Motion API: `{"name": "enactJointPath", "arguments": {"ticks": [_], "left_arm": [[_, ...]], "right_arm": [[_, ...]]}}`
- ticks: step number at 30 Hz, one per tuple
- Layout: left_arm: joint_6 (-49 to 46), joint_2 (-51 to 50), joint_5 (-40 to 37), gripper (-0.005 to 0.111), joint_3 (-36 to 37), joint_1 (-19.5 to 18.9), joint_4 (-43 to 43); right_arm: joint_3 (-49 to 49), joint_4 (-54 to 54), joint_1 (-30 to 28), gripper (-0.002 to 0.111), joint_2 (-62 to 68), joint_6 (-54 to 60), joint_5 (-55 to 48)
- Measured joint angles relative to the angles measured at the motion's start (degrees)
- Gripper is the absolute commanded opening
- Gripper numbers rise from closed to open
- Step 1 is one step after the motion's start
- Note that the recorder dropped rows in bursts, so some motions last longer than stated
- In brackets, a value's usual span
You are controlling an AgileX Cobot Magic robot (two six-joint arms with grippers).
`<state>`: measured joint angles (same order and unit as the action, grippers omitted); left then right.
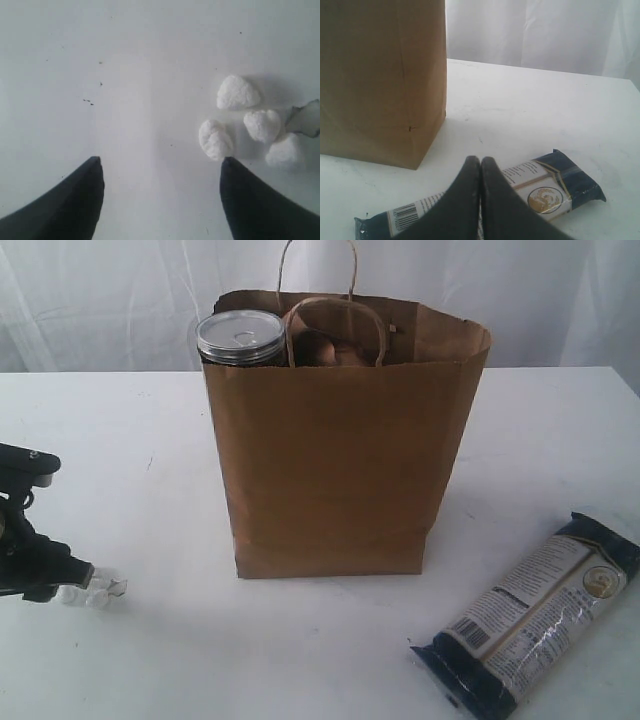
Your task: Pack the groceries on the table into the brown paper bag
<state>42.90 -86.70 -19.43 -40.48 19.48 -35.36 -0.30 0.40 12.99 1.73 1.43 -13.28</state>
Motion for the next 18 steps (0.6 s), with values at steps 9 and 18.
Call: {"name": "enactJointPath", "arguments": {"ticks": [9, 18], "left_arm": [[0.24, -2.96, 3.52, 0.069, 0.00, -0.08, 1.46], [0.24, -7.01, 5.61, 0.056, -0.22, -0.08, 1.59]], "right_arm": [[0.00, 0.00, 0.00, 0.000, 0.00, 0.00, 0.00], [0.00, 0.00, 0.00, 0.000, 0.00, 0.00, 0.00]]}}
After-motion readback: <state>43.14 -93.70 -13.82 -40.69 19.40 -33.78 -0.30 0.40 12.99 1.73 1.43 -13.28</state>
